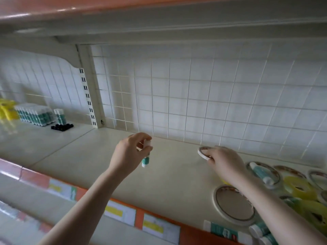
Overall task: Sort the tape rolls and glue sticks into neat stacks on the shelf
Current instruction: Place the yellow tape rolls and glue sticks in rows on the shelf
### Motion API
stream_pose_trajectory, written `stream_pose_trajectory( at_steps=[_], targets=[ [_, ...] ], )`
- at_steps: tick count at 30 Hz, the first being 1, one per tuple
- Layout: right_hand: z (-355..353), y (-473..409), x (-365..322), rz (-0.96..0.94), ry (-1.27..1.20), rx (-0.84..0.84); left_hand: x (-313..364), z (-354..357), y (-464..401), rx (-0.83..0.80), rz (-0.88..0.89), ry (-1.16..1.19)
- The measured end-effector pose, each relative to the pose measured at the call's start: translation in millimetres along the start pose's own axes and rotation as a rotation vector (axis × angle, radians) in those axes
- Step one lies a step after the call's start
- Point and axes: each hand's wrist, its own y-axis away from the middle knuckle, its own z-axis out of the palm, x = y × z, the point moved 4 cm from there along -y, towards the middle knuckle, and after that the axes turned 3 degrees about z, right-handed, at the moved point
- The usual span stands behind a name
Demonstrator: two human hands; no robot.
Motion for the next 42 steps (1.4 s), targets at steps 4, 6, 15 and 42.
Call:
stream_pose_trajectory(
  at_steps=[4, 6, 15, 42],
  targets=[
    [-15.0, 7.8, -35.8, -0.018, -0.124, 0.055, -12.7, -23.5, 5.6, 0.026, 0.008, 0.003],
    [-19.1, 11.1, -59.6, -0.035, -0.166, 0.066, -24.4, -36.7, 8.7, 0.037, 0.012, 0.009],
    [-3.1, -5.9, -225.2, -0.116, -0.281, 0.086, -126.4, -139.1, 19.8, 0.096, -0.016, -0.003],
    [85.6, -189.3, -510.2, -0.004, -0.147, -0.005, -404.9, -278.8, -133.8, -0.013, 0.077, -0.047]
  ],
)
